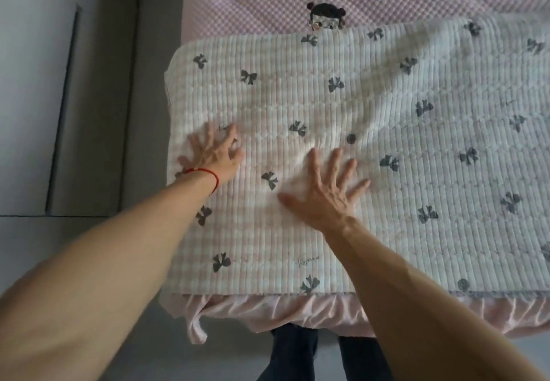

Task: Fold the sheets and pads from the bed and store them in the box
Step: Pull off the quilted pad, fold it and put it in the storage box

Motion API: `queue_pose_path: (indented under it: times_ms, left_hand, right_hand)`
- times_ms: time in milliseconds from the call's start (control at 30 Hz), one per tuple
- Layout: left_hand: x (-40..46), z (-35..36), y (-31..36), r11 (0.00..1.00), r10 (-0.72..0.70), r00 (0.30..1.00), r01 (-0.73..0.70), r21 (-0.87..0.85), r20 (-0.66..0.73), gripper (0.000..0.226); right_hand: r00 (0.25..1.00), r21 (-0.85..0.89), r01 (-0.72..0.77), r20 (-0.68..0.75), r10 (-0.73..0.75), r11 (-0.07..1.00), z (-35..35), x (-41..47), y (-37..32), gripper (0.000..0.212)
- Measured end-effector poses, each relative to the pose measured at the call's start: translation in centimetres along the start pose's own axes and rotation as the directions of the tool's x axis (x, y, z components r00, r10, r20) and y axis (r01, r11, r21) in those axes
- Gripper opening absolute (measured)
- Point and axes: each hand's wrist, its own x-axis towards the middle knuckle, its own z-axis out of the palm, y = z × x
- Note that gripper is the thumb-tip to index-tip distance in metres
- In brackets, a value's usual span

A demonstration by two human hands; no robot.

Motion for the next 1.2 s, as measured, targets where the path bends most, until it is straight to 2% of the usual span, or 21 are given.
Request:
queue_pose_path:
  times_ms: [100, 200, 267, 400, 533, 600, 667, 867, 933, 1000, 1033, 1133, 1200]
  left_hand:
    - [4.5, -1.5, -0.9, 0.989, -0.146, 0.97, 0.136, 0.063, 0.195, 0.103]
    - [7.1, -4.3, 0.1, 0.972, -0.225, 0.932, 0.195, 0.13, 0.285, 0.147]
    - [7.9, -5.7, 1.3, 0.963, -0.267, 0.906, 0.237, 0.129, 0.33, 0.161]
    - [9.5, -6.6, 3.1, 0.932, -0.361, 0.867, 0.329, 0.15, 0.343, 0.175]
    - [10.5, -6.2, 3.0, 0.919, -0.394, 0.849, 0.372, 0.132, 0.351, 0.183]
    - [10.4, -5.8, 2.7, 0.918, -0.393, 0.856, 0.383, 0.1, 0.336, 0.186]
    - [10.8, -5.7, 2.7, 0.921, -0.387, 0.856, 0.379, 0.092, 0.342, 0.187]
    - [10.9, -6.4, 3.5, 0.934, -0.357, 0.869, 0.334, 0.128, 0.341, 0.187]
    - [10.7, -7.0, 3.5, 0.937, -0.348, 0.86, 0.324, 0.127, 0.373, 0.185]
    - [10.5, -7.3, 3.7, 0.955, -0.297, 0.887, 0.269, 0.128, 0.352, 0.185]
    - [10.4, -6.8, 3.8, 0.957, -0.29, 0.895, 0.262, 0.128, 0.339, 0.185]
    - [10.4, -6.8, 3.4, 0.957, -0.29, 0.903, 0.263, 0.126, 0.318, 0.182]
    - [9.4, -7.6, 3.7, 0.974, -0.215, 0.907, 0.173, 0.145, 0.361, 0.164]
  right_hand:
    - [0.997, -0.022, -0.044, 0.067, 0.046, 0.999, 0.8, 0.9, 0.0, 0.124]
    - [0.99, -0.021, -0.069, 0.118, 0.071, 0.997, 0.8, 1.5, -0.1, 0.125]
    - [0.986, -0.04, -0.077, 0.142, 0.082, 0.996, 0.6, 1.3, -0.3, 0.125]
    - [0.977, -0.034, -0.122, 0.172, 0.126, 0.992, 0.6, 1.7, -0.5, 0.125]
    - [0.973, -0.028, -0.153, 0.168, 0.156, 0.988, 1.0, 2.3, -1.1, 0.136]
    - [0.951, -0.065, -0.226, 0.202, 0.234, 0.972, 1.7, 2.7, -2.1, 0.153]
    - [0.918, -0.114, -0.318, 0.212, 0.335, 0.941, 1.7, 3.3, -3.3, 0.16]
    - [0.872, -0.174, -0.431, 0.171, 0.458, 0.885, 0.6, 4.3, -4.6, 0.141]
    - [0.84, -0.139, -0.477, 0.217, 0.497, 0.868, 0.1, 4.4, -5.8, 0.139]
    - [0.834, -0.138, -0.491, 0.21, 0.51, 0.86, 0.4, 4.4, -6.2, 0.142]
    - [0.851, -0.175, -0.462, 0.191, 0.49, 0.87, 0.0, 4.6, -5.9, 0.145]
    - [0.848, -0.144, -0.483, 0.167, 0.503, 0.864, -0.5, 4.7, -6.3, 0.153]
    - [0.86, -0.177, -0.481, 0.098, 0.501, 0.859, 0.2, 4.1, -6.3, 0.156]
